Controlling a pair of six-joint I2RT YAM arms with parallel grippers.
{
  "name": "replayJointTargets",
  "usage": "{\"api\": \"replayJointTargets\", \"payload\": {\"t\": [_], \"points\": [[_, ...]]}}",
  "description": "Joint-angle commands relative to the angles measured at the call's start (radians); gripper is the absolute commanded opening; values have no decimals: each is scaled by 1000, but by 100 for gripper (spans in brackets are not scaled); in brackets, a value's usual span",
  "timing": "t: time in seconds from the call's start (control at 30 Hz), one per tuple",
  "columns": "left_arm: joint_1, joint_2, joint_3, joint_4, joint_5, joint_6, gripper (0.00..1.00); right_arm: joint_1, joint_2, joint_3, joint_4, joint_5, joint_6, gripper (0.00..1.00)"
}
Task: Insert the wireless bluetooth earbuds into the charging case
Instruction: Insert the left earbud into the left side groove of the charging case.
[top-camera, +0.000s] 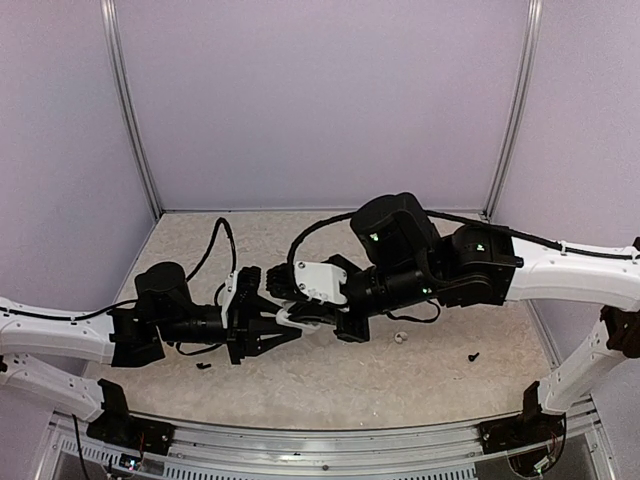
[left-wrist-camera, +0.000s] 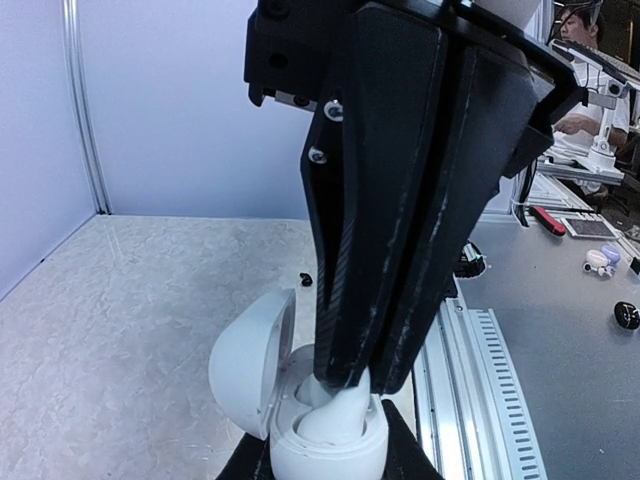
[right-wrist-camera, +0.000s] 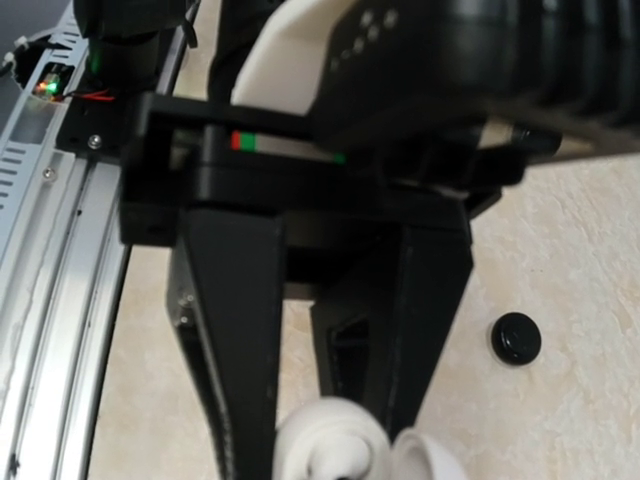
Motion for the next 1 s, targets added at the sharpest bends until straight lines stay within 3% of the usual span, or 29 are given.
{"api": "replayJointTargets", "payload": {"t": [0.0,0.33,0.73,0.97], "points": [[-27,-40,30,126,36,15,13,6,31,10,-35,23,20,0],[-27,-20,21,134,29,13,13,7,-47,-19,28,72,51,5],[-27,-8,27,136,28,9,13,7,-68,-34,43,76,68,20],[-26,-5,28,138,24,10,13,6,-70,-31,41,63,66,15]]}}
